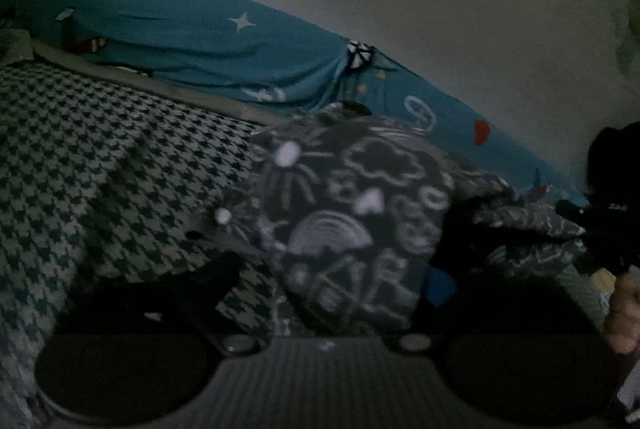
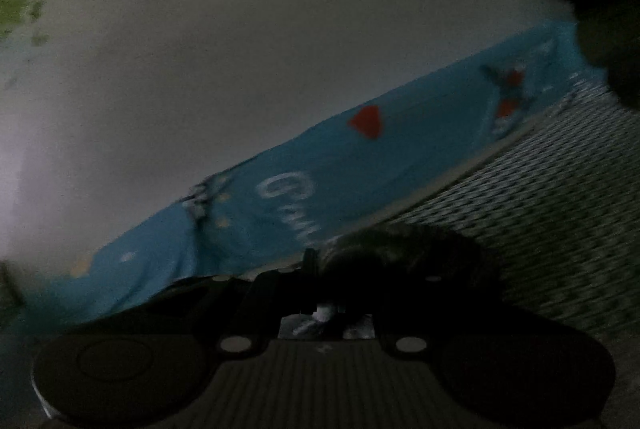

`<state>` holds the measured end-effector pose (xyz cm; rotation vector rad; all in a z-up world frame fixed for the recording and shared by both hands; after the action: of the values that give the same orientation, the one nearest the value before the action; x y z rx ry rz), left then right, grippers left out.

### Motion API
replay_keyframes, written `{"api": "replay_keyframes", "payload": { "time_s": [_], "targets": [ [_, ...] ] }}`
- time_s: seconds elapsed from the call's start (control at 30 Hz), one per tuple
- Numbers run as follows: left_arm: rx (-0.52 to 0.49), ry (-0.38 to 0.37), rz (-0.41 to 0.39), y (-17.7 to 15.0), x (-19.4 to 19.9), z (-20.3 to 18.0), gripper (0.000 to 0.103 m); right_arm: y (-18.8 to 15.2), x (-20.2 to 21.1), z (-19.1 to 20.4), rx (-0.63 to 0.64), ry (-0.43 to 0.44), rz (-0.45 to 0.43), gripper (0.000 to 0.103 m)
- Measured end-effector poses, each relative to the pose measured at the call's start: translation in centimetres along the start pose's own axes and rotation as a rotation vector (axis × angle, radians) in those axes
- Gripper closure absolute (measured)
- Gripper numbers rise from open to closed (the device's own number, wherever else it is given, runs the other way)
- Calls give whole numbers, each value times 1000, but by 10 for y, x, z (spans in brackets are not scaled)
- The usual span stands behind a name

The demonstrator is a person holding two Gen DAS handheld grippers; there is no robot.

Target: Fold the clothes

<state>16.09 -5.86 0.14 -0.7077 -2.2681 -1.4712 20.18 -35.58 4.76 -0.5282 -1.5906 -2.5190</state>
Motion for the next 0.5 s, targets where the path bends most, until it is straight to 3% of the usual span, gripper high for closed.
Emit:
{"api": "replay_keyframes", "payload": {
  "time_s": [0.2, 0.37, 0.5],
  "targets": [
    [-14, -16, 48, -18, -7, -10, 7, 7, 4, -35, 43, -199, -25, 92],
    [-8, -17, 74, -27, -13, -13, 7, 2, -2, -37, 60, -161, 42, 90],
    [5, 11, 69, -27, -13, -8, 7, -3, 1, -36, 97, -127, 73, 82]
  ]
}}
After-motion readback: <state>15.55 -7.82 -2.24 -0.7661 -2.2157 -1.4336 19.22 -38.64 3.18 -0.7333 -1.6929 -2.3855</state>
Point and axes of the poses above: each gripper's, at about its wrist camera, not at the fingertips, and x roughly against the way its jaws point, z to its left, y to its top, the point moved 8 cm from there along -x, roughly the way its jaws point, and after that the axes turned 1 degree about y, right-handed, at the moved point
